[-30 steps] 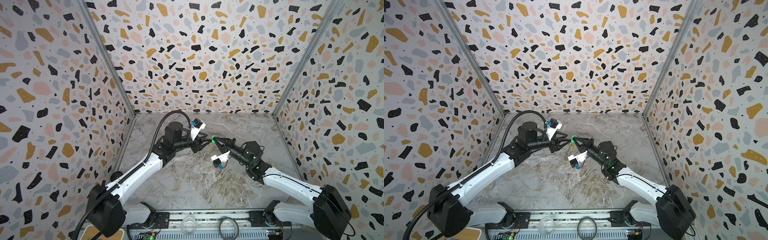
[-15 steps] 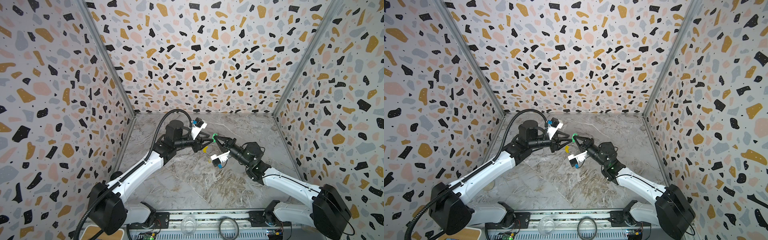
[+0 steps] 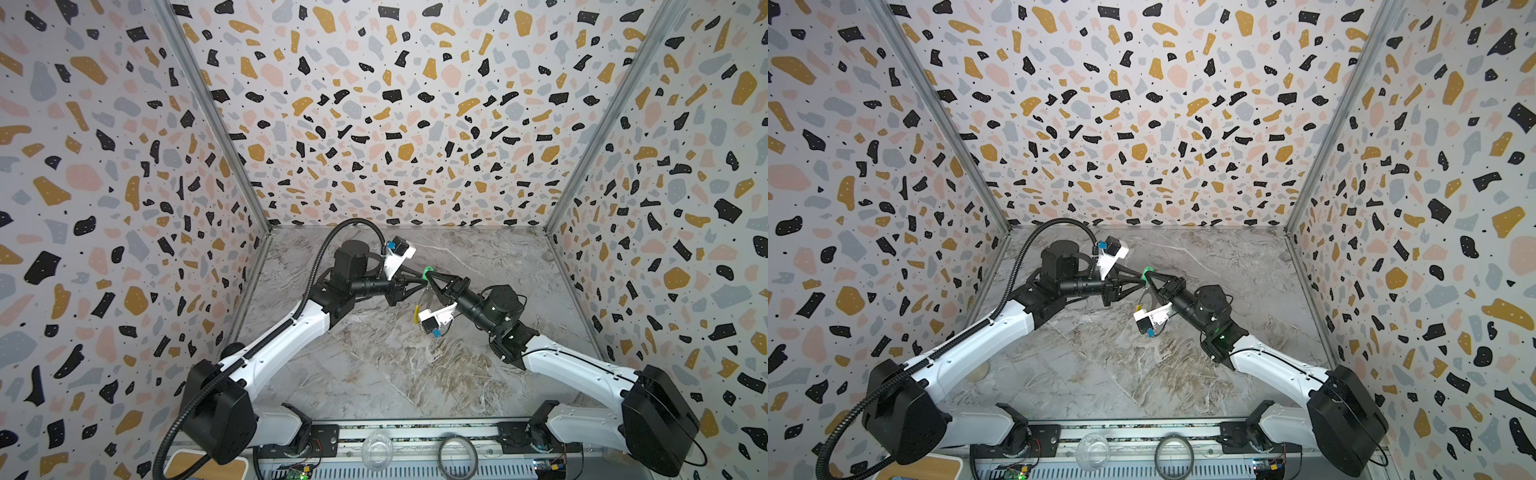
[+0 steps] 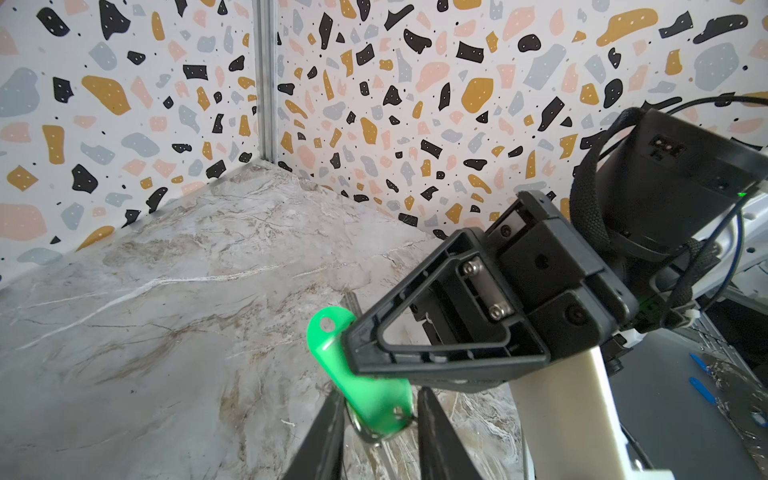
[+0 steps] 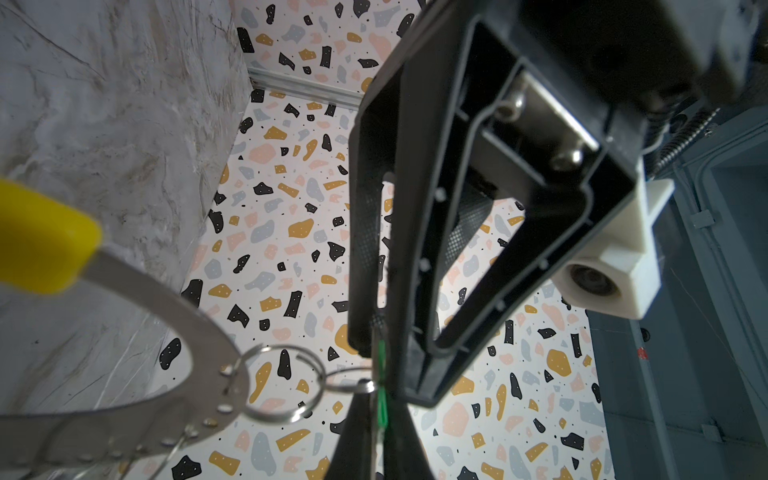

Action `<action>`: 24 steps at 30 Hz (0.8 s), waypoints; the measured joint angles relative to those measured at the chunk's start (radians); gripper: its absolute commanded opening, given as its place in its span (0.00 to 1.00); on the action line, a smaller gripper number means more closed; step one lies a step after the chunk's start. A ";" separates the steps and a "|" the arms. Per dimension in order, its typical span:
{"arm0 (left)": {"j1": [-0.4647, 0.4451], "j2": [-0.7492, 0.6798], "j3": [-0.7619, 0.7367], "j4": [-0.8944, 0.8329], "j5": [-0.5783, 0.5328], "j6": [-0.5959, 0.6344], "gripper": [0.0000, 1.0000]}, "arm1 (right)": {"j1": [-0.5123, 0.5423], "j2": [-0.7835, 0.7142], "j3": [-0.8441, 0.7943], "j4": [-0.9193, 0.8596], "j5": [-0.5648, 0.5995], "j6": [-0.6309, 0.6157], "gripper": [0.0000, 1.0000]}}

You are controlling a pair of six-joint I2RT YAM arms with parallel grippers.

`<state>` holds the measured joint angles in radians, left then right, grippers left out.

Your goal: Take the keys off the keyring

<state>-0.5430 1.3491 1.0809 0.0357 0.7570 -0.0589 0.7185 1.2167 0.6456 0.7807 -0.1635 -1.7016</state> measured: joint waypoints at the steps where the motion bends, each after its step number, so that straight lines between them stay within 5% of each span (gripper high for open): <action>1: 0.000 0.002 0.000 0.003 0.004 -0.005 0.27 | 0.000 0.000 0.000 0.000 0.000 -0.003 0.00; 7: 0.009 0.017 0.011 0.018 0.026 -0.021 0.23 | 0.003 0.000 0.000 0.009 0.004 -0.017 0.00; 13: 0.010 0.020 0.015 0.017 0.024 -0.007 0.38 | 0.004 0.001 0.000 0.007 0.018 -0.016 0.00; 24: -0.034 -0.174 -0.133 0.110 -0.210 0.114 0.48 | 0.008 0.008 0.079 -0.212 0.087 0.036 0.00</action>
<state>-0.5770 1.1755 0.9478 0.1459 0.5468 0.0555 0.7261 1.2247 0.7242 0.5690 -0.0769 -1.6653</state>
